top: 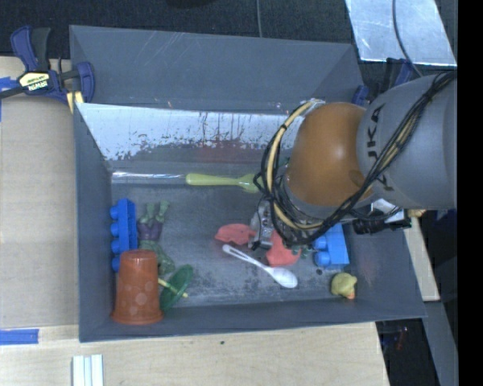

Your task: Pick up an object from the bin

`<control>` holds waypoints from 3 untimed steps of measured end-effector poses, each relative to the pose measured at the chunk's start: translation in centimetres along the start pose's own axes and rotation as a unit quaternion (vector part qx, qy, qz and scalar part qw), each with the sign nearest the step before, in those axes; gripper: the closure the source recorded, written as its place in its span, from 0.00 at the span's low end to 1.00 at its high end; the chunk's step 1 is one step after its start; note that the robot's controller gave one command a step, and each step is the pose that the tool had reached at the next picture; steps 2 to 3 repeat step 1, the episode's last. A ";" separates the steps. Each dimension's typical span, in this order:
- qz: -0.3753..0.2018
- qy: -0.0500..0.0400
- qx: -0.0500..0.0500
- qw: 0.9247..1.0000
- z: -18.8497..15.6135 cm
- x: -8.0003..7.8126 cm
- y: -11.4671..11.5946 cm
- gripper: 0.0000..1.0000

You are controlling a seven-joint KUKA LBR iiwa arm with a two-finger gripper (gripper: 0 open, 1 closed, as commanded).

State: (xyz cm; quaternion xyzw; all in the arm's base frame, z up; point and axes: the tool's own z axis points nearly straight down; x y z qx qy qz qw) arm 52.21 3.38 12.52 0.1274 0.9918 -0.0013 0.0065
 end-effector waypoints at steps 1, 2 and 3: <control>-0.003 0.001 0.000 1.000 -9.2 0.7 1.2 1.00; -0.003 0.001 0.000 1.000 -9.2 0.7 1.2 1.00; -0.003 0.001 0.000 1.000 -9.2 0.7 1.2 1.00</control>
Offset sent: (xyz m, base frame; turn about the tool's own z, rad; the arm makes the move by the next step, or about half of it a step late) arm 0.0081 -0.0265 0.2179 -0.0917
